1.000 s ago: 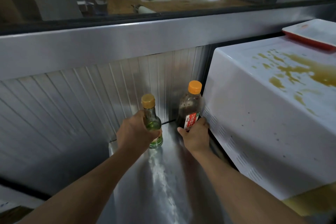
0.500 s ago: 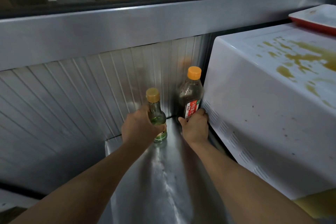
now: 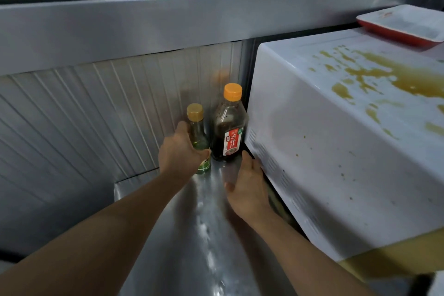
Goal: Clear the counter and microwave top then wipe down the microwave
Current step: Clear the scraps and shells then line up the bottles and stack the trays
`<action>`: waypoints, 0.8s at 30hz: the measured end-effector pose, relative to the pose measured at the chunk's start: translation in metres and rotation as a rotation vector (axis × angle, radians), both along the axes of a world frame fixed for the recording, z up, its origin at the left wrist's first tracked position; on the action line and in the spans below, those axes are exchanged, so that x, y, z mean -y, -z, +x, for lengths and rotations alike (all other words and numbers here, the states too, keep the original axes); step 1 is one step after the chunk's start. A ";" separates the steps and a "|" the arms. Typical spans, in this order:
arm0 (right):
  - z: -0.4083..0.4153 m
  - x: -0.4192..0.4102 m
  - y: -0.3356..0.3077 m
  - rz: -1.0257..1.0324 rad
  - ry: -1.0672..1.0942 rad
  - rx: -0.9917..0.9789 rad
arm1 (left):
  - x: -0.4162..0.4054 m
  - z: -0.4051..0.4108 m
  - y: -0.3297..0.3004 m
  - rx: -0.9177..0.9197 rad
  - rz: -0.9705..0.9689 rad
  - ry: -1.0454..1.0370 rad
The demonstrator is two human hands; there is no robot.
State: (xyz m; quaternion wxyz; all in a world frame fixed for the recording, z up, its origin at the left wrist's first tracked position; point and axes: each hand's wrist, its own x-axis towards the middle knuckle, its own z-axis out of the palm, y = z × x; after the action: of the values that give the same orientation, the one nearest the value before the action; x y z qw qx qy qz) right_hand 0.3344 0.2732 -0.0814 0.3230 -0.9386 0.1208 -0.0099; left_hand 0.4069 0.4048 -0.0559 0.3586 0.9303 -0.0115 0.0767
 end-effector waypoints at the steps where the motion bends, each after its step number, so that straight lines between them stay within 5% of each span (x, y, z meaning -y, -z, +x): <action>1: -0.002 0.001 -0.001 -0.009 -0.013 -0.007 | 0.003 0.001 0.000 0.008 0.004 -0.002; 24: -0.017 0.015 0.003 0.017 -0.086 -0.028 | 0.011 0.008 0.040 -0.085 0.093 -0.119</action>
State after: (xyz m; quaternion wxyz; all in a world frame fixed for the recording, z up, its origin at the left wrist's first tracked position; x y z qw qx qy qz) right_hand 0.3174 0.2583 -0.0844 0.3296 -0.9401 0.0851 0.0180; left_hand 0.4152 0.3941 -0.0960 0.3102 0.9473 0.0555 0.0577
